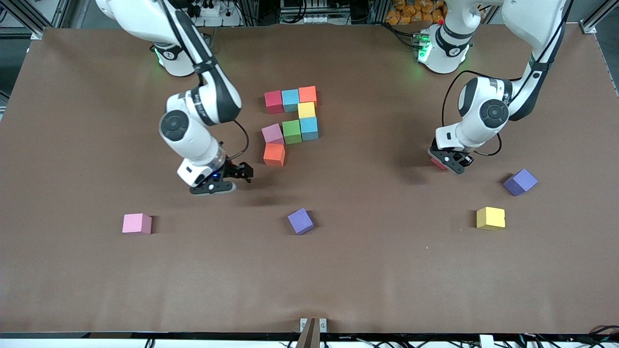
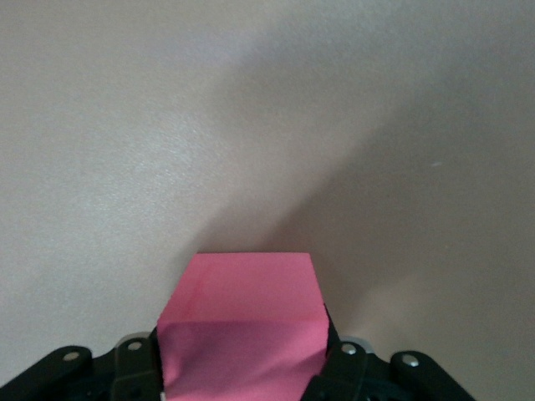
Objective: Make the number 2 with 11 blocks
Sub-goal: 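Lower the orange cube below pink while the left gripper lifts red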
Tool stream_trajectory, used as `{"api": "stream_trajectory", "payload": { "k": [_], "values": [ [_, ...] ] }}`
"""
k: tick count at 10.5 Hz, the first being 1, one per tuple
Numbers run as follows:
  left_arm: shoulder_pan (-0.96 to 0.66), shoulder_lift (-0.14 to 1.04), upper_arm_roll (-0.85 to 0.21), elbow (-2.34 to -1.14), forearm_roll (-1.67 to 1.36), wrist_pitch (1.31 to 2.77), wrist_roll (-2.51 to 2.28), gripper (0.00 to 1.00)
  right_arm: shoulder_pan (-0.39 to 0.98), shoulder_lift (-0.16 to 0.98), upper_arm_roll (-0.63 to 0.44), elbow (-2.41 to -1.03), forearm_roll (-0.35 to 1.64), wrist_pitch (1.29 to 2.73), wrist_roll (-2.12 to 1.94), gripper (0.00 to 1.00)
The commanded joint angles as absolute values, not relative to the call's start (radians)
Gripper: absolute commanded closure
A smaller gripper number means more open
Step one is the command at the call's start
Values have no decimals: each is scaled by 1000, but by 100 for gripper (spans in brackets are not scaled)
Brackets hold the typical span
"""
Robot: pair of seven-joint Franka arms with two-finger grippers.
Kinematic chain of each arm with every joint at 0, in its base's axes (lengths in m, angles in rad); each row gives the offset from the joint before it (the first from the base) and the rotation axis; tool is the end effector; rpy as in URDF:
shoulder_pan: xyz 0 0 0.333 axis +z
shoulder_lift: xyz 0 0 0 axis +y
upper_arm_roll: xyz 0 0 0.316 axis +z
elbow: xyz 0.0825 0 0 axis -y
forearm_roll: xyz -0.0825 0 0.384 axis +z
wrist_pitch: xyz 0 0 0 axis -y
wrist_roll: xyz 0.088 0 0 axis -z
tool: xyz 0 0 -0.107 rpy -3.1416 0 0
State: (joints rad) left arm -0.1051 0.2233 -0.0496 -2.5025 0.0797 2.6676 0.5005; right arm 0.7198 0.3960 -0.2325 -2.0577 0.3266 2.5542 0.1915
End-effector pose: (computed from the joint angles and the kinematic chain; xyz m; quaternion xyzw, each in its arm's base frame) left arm 0.4566 -0.0746 0.1931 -0.9343 0.3550 0.0303 0.0065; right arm 0.5342 0.2822 0.2568 -0.9964 -0.0281 -0.0382 0.0708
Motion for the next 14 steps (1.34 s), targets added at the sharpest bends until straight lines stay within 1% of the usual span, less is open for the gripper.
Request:
{"api": "stream_trajectory", "payload": {
  "k": [1, 3, 6, 11, 13, 14],
  "values": [
    [-110, 207, -54, -2485, 58, 2678, 424, 100, 794, 442, -235, -2060, 308, 2605, 288, 0],
    [-117, 184, -58, -2473, 58, 2672, 330, 100, 816, 466, -233, -2072, 311, 2652, 313, 0],
    [-117, 184, -58, -2456, 58, 2668, 305, 100, 837, 492, -233, -2092, 311, 2710, 334, 0],
    [-117, 186, -58, -2456, 58, 2668, 287, 100, 867, 500, -233, -2100, 314, 2724, 371, 0],
    [-117, 186, -57, -2456, 57, 2668, 287, 100, 848, 497, -236, -2095, 307, 2714, 347, 0],
    [-117, 186, -57, -2456, 57, 2668, 288, 100, 778, 488, -239, -2086, 304, 2712, 240, 0]
  ]
}}
